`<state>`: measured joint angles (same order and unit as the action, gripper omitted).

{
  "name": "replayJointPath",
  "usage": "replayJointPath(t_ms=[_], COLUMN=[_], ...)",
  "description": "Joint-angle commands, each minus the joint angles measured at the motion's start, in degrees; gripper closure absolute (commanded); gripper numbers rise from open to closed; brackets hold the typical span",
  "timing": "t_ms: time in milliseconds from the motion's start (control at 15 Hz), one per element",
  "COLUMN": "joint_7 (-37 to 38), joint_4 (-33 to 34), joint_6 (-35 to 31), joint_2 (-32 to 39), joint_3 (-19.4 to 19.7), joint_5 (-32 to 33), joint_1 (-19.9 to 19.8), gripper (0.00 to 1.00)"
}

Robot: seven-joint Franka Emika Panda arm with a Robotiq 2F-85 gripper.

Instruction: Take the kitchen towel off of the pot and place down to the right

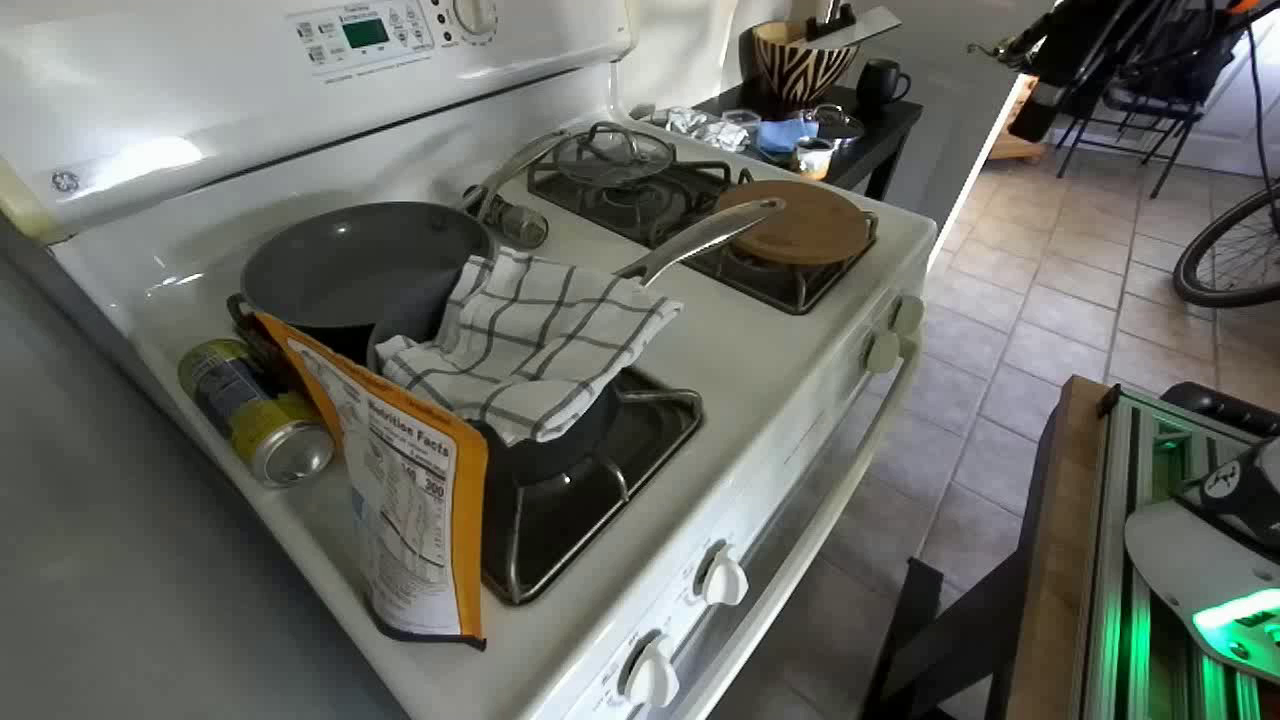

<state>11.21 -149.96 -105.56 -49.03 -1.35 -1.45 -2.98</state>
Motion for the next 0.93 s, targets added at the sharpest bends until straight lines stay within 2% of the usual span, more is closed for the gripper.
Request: replayJointPath(t_ms=[0,600,867], joint_7=[-0.2,-0.2,0.3], joint_4=[0.1,0.1,2.9], joint_6=[0.2,0.2,-8.8], joint_2=[0.0,0.0,3.4], joint_3=[-0.3,-0.3,-0.5], joint_5=[-0.2,-0.2,-5.3], joint_1=[-0.4,-0.4,1.9], gripper=[0.0,0.0,0.0])
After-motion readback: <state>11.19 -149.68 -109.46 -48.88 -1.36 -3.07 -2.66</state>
